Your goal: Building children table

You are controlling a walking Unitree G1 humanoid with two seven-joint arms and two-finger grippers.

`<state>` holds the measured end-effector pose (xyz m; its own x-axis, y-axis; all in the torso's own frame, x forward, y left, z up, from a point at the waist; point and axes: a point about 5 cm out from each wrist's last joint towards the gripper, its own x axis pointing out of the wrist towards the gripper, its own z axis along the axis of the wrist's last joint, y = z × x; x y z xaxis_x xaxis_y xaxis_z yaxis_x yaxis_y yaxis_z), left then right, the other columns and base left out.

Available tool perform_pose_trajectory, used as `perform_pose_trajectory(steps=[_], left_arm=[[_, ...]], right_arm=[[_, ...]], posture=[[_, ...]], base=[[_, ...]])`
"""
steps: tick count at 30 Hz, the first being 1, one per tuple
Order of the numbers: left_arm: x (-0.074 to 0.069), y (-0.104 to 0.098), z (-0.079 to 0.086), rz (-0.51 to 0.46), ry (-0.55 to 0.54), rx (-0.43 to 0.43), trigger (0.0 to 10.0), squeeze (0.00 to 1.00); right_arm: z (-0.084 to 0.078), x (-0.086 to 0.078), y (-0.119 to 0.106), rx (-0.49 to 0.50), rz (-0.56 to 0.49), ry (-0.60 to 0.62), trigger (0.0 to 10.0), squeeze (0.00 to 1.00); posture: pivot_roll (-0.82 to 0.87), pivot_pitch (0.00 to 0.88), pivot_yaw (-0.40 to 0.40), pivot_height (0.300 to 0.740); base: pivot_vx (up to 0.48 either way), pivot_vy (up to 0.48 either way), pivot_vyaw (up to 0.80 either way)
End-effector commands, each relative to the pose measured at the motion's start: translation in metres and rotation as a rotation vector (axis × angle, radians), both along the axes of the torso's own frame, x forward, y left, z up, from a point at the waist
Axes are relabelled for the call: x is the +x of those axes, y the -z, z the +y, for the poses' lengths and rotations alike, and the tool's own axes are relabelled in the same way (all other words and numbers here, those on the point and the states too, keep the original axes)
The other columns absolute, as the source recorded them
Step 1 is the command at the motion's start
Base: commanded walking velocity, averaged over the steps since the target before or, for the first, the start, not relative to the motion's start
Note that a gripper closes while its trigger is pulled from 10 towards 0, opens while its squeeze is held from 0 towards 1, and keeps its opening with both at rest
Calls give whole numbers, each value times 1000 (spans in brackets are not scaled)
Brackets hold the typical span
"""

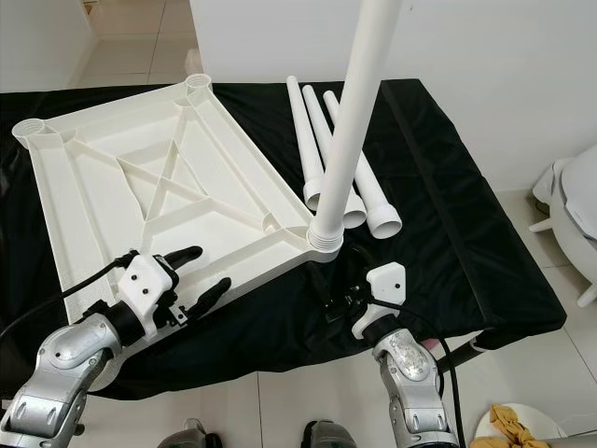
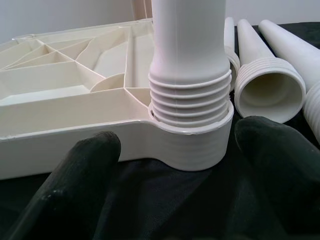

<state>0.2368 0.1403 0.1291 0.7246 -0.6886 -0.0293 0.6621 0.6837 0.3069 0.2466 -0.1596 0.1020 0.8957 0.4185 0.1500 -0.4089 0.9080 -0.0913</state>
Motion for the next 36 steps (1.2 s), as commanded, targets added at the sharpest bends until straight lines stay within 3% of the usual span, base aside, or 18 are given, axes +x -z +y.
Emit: perform_pose_trajectory(steps=[1,4,5,9,16,21,24,30,31,32,33,36], left_arm=[[-3,4,-3,20,87,44,10000,0],[-2,6,-6,22,95,44,10000,0],[-5,11,-15,41,134,38,10000,0],[-12,17,-22,70,181,40,10000,0],[-13,20,-27,80,211,50,10000,0],[-8,26,-28,108,211,91,10000,0],[1,33,-29,172,163,147,10000,0],[6,35,-28,228,151,156,10000,0],[8,34,-27,236,155,169,8314,0],[8,34,-27,234,155,177,8314,0],[9,35,-26,232,157,191,0,0],[11,36,-26,234,162,204,0,0]], right_arm=[[0,-1,3,-7,4,4,10000,0],[1,-1,3,-6,5,5,10000,0],[4,-2,5,-6,10,-4,10000,0],[6,-4,7,-11,17,-10,10000,0],[6,-4,8,-16,21,-16,10000,0],[6,-3,7,-22,17,-19,10000,0],[5,-4,7,-26,16,-15,10000,0],[6,-5,8,-28,18,-12,10000,0],[7,-6,8,-27,19,-11,10000,0],[7,-6,8,-27,20,-10,10000,0],[7,-6,9,-27,20,-9,10000,0],[8,-6,9,-27,19,-6,10000,0]], posture=[[-5,88,17,740],[-6,89,18,740],[-13,94,18,740],[-14,98,18,740],[-15,99,18,740],[-22,99,21,740],[-28,98,26,740],[-32,98,32,740],[-35,98,36,740],[-35,98,36,740],[-37,98,40,740],[-39,98,42,740]], base=[[0,0,0],[0,0,0],[0,0,0],[0,0,0],[0,0,0],[0,0,0],[0,0,0],[0,0,0],[0,0,0],[0,0,0],[0,0,0],[0,0,0]])
